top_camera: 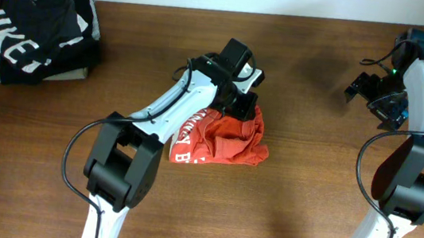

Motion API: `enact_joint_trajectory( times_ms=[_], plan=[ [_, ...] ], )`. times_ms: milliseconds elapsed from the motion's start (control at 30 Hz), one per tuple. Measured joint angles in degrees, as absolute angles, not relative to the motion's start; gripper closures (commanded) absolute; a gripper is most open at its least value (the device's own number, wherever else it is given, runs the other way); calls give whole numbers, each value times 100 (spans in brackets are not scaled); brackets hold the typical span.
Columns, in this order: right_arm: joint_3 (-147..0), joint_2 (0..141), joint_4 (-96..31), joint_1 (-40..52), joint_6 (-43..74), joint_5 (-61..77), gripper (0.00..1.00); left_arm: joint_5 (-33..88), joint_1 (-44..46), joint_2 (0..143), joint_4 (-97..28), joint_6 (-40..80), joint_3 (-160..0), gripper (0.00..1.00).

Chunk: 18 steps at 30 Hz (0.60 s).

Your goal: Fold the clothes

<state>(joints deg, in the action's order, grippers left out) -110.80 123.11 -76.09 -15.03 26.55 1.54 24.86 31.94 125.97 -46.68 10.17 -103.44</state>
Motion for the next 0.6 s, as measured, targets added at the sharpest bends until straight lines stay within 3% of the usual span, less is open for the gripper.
enact_joint_trajectory(
  times_ms=[167,233,267,433,533,600],
  plan=[
    [-11083,12311,-7607,-1503,2657,154,1,2512,3301,12599,-4088,1188,-10339,82],
    [-11080,12311,-7607,-1503,2655,154,1,2512,3343,12602,-3938,1269,-10337,44],
    [-11080,12311,-7609,-1503,2657,154,1,2508,3365,12604,-3879,1313,-10337,31],
    [-11080,12311,-7607,-1503,2652,152,1,2510,3605,12855,-3822,1382,-10339,18],
    [-11080,12311,-7612,-1503,2657,152,1,2508,3621,12857,-4506,1245,-10731,1],
    [-11080,12311,-7607,-1503,2657,152,1,2596,3621,12744,-5063,895,-11236,1]
  ],
)
